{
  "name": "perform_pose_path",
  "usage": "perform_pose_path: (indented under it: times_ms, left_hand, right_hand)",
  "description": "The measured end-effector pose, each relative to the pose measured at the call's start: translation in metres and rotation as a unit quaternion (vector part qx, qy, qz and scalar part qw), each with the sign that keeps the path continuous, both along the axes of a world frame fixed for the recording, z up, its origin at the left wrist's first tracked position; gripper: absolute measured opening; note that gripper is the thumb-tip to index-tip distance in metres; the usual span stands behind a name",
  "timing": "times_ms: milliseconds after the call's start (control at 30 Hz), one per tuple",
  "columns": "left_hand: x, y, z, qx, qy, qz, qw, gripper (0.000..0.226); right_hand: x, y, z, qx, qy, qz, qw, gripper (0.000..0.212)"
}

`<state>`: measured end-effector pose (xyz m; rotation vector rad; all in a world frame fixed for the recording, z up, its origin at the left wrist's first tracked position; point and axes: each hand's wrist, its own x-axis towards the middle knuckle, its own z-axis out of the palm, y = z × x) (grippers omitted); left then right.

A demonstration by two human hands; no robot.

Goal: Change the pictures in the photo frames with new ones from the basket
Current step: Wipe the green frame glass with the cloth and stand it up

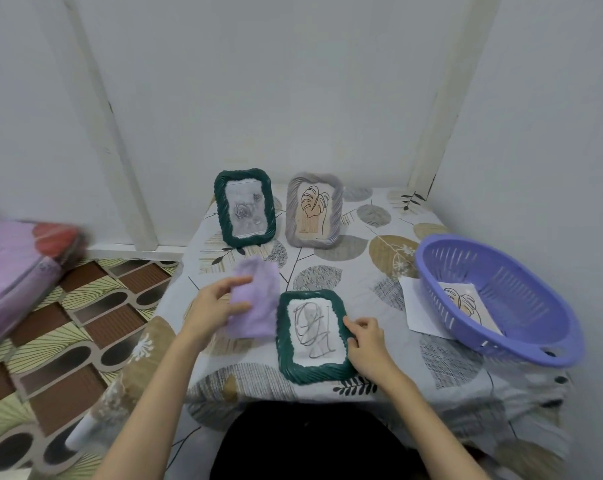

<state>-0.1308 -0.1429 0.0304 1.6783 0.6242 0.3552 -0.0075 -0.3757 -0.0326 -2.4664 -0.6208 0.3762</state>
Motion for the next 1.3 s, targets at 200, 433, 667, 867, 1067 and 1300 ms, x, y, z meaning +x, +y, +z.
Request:
perform_pose_path:
  times_ms: [200,433,667,867,1067,1300]
  left_hand:
    - [0.011,-0.040,0.013,-0.197,-0.121,-0.110,0.967,0.057]
    - [0.017,-0.062,0.001,-0.193,-0.129,-0.170,0.958,0.059]
    - [0.022,-0.075,-0.004,-0.158,-0.133,-0.169,0.964,0.072]
    - [0.031,-0.086,-0.009,-0.234,-0.195,-0.136,0.943,0.078]
    - [0.032,-0.074,-0.014,-0.096,-0.142,-0.163,0.972,0.070]
    - [0.021,-0.030,-0.041,0.060,-0.019,-0.107,0.992,0.052]
  right_hand:
    - [-0.011,0.006,0.041,0.302,0.049,-0.081,0.949,0.018]
    - [-0.014,0.020,0.071,0.414,0.144,-0.033,0.898,0.013]
    - [-0.008,0.021,0.063,0.492,0.271,-0.055,0.825,0.005]
    - [-0.008,0.026,0.054,0.494,0.242,-0.090,0.830,0.019]
    - [-0.011,0.023,0.061,0.495,0.326,-0.072,0.802,0.019]
    - [0.018,0.021,0.060,-0.002,-0.251,0.127,0.960,0.021]
